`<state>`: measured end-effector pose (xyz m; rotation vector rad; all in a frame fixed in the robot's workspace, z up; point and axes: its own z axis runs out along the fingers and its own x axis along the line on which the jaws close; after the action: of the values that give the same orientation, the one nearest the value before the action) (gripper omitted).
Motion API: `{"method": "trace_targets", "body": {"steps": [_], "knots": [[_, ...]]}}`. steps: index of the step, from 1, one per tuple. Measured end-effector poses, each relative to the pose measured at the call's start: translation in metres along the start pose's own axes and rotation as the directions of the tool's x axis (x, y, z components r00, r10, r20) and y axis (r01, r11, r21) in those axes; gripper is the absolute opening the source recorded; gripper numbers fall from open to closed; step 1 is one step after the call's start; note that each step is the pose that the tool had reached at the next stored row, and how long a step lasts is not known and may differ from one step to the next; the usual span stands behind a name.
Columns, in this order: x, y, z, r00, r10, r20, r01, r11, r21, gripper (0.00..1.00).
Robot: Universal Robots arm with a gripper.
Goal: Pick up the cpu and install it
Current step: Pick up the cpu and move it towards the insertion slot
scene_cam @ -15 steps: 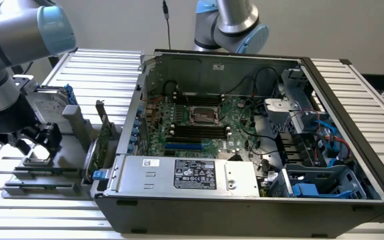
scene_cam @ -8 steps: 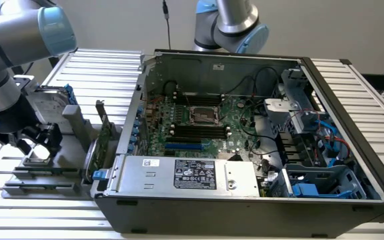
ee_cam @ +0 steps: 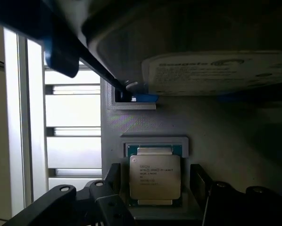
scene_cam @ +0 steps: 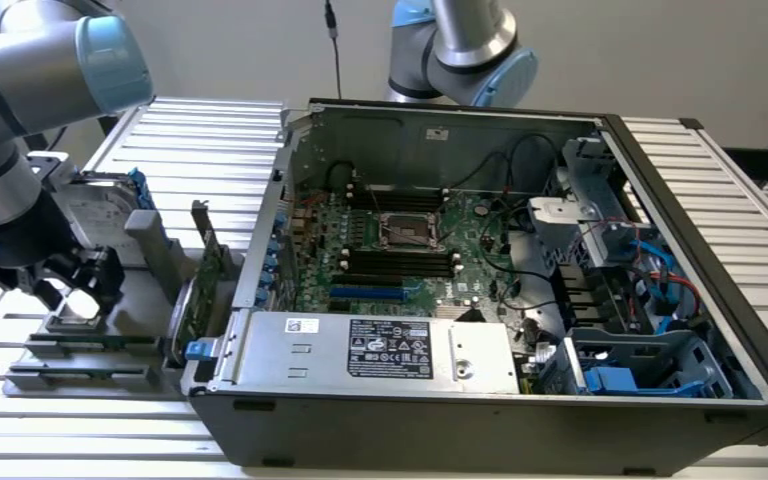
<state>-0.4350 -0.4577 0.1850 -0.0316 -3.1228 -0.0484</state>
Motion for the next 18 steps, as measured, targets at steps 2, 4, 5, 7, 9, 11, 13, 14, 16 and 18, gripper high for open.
{"method": "trace_targets", "body": {"steps": [2,4,5,7,9,11,13,14,16,18], "knots": [[-0.0001,0.0,0.0008,1.0,0.0,0.0001,0.0,1.0,0.0,0.7],[0.0,0.0002,0.0013,1.0,0.0,-0.0001,0.0,1.0,0.0001,0.7],[-0.0001,0.0004,0.0016,1.0,0.0,0.0001,0.0,1.0,-0.0001,0.7],[0.0,0.0004,0.0015,1.0,0.0,-0.0001,0.0,1.0,-0.0001,0.7],[0.0,0.0005,0.0015,1.0,0.0,-0.0012,0.0,1.0,-0.0001,0.7],[0.0,0.0005,0.0015,1.0,0.0,-0.0029,0.0,1.0,0.0,0.7],[-0.0001,0.0005,0.0015,1.0,0.0,-0.0053,0.0,1.0,0.0,0.7],[-0.0001,0.0005,0.0014,1.0,0.0,-0.0063,0.0,1.0,0.0001,0.7],[-0.0003,0.0005,0.0013,1.0,0.0,-0.0077,0.0,1.0,0.0002,0.7],[-0.0006,0.0005,0.0012,1.0,0.0,-0.0088,0.0,1.0,0.0002,0.7]]}}
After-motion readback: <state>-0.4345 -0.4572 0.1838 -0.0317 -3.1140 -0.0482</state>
